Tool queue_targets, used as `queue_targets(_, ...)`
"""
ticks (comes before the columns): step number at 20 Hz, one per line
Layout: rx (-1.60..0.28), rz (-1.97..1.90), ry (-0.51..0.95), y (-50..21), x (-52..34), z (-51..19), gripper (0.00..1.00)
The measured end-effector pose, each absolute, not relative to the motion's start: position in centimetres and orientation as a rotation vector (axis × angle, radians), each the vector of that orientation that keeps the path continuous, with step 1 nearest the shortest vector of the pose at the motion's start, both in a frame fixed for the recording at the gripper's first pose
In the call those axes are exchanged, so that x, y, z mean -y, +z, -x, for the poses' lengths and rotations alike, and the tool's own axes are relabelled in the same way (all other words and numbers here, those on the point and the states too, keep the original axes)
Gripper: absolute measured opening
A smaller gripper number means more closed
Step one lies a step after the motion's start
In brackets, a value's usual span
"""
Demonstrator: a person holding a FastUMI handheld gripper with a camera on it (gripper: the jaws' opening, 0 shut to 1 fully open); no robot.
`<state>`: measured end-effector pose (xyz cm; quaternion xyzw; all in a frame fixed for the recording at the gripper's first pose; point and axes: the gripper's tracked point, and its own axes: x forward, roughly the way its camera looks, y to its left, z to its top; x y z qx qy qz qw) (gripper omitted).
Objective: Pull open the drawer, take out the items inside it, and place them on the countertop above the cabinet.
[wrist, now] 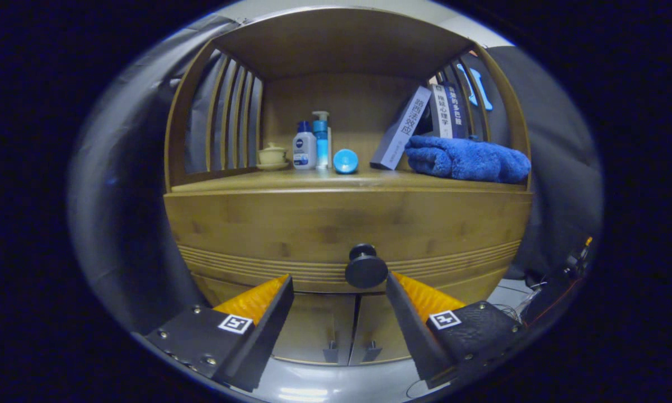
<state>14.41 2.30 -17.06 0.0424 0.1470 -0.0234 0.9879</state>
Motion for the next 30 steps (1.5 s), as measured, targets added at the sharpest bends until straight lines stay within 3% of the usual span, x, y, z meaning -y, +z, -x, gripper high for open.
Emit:
queue_targets(14, -0.121, -0.154, -0.087, 7.3, 0.2, -2.3, 0.99)
queue_targets(19, -0.117, -0.088, -0.100, 7.9, 0.1, 0.9, 0.99)
queue_targets(25, -0.150, -0.063, -0.121, 3.1, -0.4, 1.9, 0.99)
queue_targets(30, -0.074, -0.085, -0.085, 5.8, -1.4, 1.5, 0.98)
